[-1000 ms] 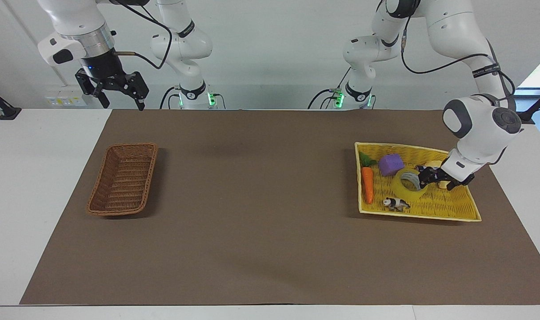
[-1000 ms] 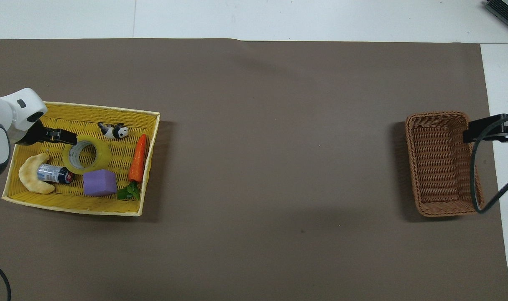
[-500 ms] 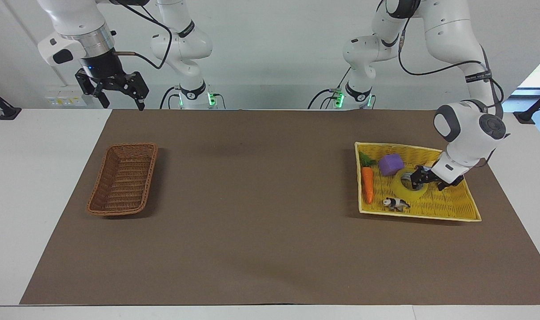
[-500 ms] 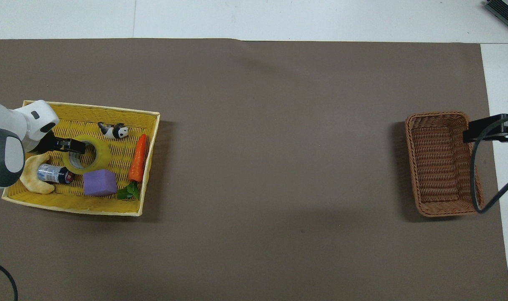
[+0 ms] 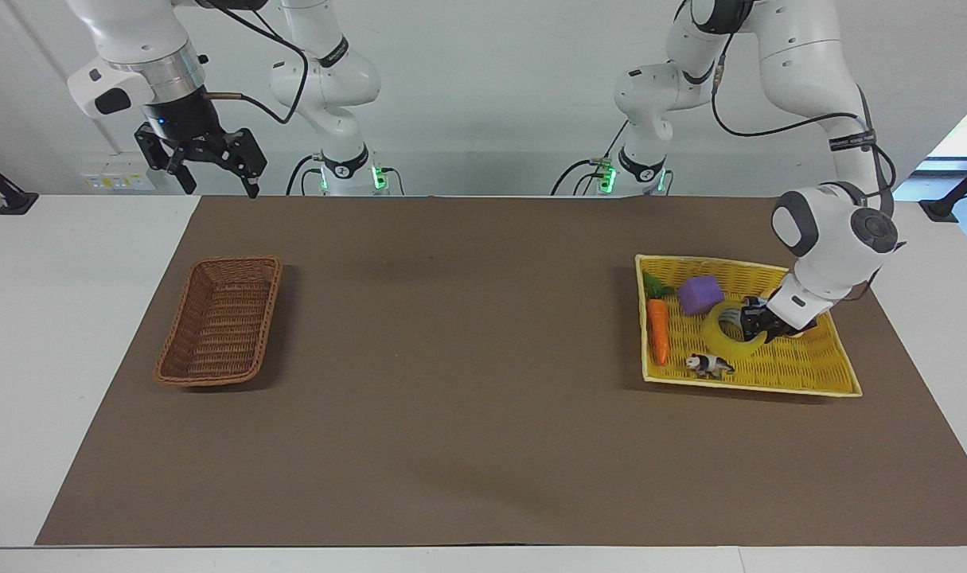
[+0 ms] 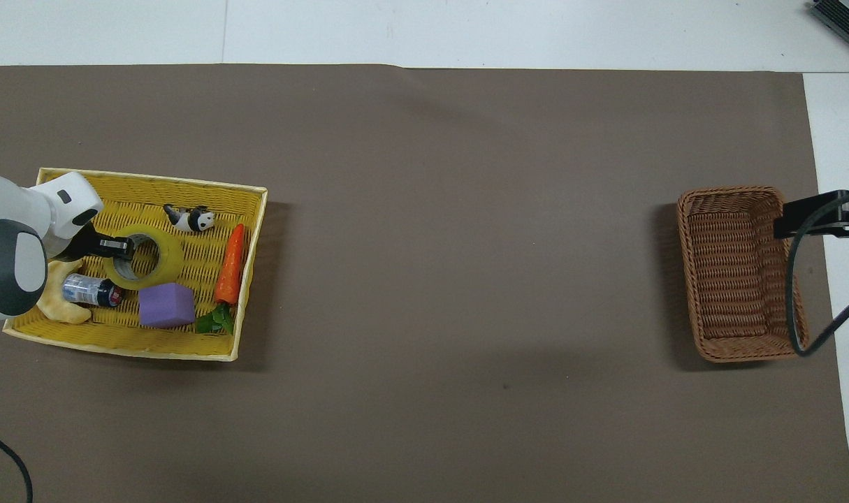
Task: Move tape to another basket
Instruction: 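Reach the left gripper into the yellow tray and grasp the tape roll, then lift the tape with the left gripper while the right gripper reaches toward it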
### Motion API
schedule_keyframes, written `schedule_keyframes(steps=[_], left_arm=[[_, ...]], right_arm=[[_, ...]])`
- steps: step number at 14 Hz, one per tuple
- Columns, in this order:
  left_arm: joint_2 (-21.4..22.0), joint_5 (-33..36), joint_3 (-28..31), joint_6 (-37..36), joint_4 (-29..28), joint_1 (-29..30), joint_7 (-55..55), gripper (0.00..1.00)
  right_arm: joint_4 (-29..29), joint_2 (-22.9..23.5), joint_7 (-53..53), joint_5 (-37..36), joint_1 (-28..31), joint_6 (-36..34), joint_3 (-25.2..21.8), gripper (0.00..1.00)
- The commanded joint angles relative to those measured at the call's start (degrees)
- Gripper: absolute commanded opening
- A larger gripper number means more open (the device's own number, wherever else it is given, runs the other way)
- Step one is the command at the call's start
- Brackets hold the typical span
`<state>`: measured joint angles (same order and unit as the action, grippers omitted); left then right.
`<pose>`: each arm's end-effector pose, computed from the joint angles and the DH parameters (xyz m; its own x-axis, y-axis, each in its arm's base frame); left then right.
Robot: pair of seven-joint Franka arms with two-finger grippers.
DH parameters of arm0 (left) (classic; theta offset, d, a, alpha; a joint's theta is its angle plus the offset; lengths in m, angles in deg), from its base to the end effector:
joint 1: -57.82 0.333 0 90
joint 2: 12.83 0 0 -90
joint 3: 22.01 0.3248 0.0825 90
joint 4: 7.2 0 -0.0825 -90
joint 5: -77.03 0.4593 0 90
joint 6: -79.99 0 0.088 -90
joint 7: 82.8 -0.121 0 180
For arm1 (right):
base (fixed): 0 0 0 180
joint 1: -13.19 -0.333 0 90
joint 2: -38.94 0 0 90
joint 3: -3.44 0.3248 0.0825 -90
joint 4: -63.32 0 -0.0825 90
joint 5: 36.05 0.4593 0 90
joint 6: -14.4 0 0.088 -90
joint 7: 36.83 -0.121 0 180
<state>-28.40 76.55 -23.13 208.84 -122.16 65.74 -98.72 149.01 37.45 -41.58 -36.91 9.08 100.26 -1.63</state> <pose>0.6492 0.0772 0.2645 0.9879 -0.1528 -0.0250 -0.1523 -0.9881 0.0192 0.6140 -0.0130 0.6699 0.9945 -0.1006 0.0298 -0.1009 -0.9948 0.0102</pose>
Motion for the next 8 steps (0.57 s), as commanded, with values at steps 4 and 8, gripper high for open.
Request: schedule_keyframes(steps=[4, 8], left_arm=[[0.98, -0.23, 0.07, -9.92, 7.01, -1.06, 6.06, 0.00], [3.52, -0.22, -0.46, -14.14, 9.30, -2.90, 13.16, 0.00]], right_arm=[[0.79, -0.44, 1.15, 0.42, 0.68, 0.44, 0.24, 1.00], [0.79, -0.44, 1.15, 0.42, 0.68, 0.53, 0.24, 1.00]])
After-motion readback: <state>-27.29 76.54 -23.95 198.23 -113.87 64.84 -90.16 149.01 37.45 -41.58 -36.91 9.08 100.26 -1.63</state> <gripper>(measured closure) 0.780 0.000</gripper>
